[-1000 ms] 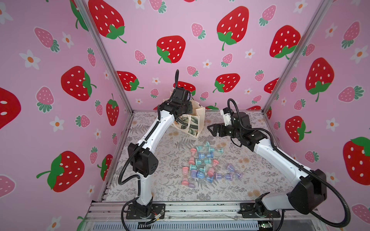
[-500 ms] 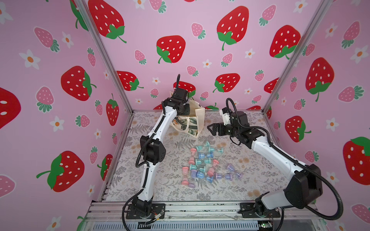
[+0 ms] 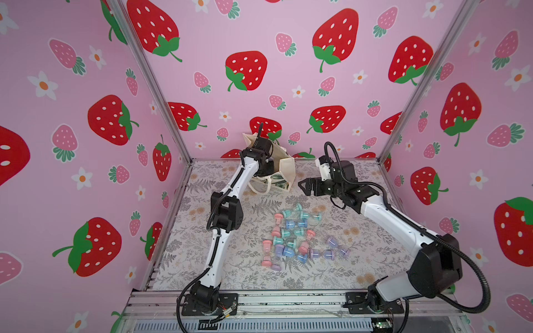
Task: Put the hourglass into the canvas bag
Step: Place the hourglass in the canvas bag.
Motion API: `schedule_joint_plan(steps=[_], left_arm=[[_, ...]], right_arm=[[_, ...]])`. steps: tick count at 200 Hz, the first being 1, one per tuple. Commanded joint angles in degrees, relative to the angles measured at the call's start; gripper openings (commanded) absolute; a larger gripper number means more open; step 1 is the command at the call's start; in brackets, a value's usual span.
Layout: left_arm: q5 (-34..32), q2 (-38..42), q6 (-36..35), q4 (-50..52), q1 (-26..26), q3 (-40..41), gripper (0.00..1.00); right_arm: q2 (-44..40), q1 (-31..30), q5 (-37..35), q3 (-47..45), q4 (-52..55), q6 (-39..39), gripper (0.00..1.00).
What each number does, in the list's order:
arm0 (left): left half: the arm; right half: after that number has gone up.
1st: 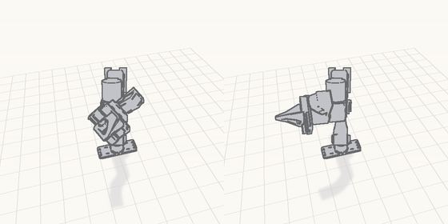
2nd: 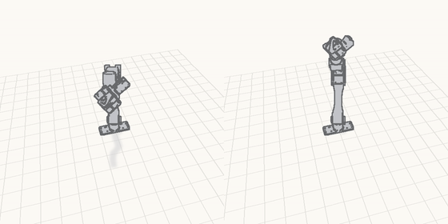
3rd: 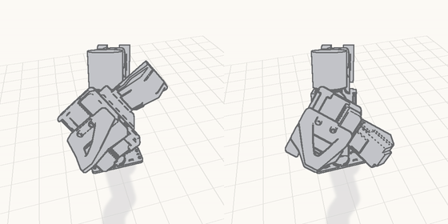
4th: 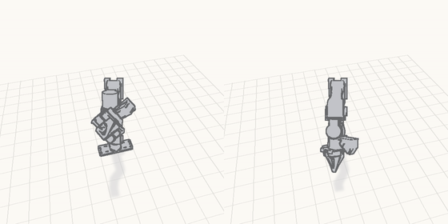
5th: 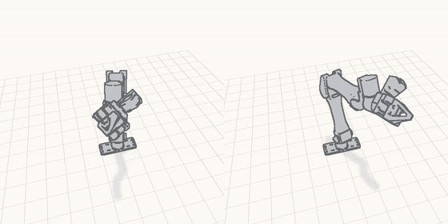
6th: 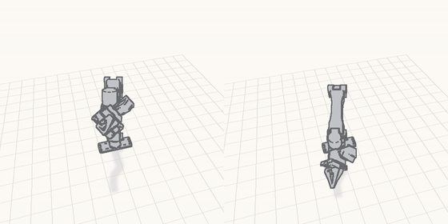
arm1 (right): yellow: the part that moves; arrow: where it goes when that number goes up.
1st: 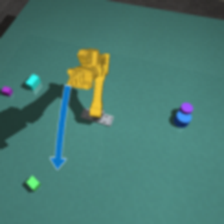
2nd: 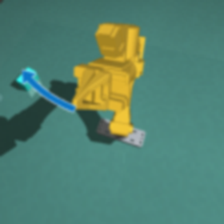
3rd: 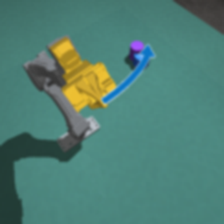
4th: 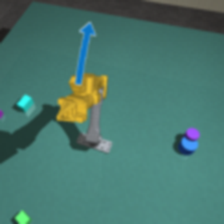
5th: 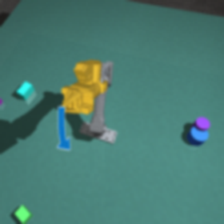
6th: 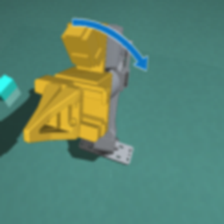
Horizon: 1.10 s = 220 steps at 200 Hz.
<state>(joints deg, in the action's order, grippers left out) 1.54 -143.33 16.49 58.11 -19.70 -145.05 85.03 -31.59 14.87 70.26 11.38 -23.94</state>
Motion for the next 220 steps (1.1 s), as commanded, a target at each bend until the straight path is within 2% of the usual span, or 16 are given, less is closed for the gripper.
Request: schedule_joint_plan(steps=[1,64,149,220], left_arm=[[1.53,-0.07,0.85,0.78,0.06,1.12,0.34],[2.02,1.64,1.8,-0.1,0.02,0.91,0.55],[0.79,7.7,2.18,0.6,0.03,1.03,0.73],[1.13,21.86,2.54,-3.92,-0.82,10.83,0.77]], right_arm=[[0.66,0.31,0.74,1.23,-1.09,0.0,0.99],[0.17,0.39,0.64,1.2,-0.92,0.21,0.99],[-0.51,0.39,-0.01,1.8,-0.13,1.13,0.99],[0.15,0.31,-1.1,3.81,1.87,3.02,0.99]])
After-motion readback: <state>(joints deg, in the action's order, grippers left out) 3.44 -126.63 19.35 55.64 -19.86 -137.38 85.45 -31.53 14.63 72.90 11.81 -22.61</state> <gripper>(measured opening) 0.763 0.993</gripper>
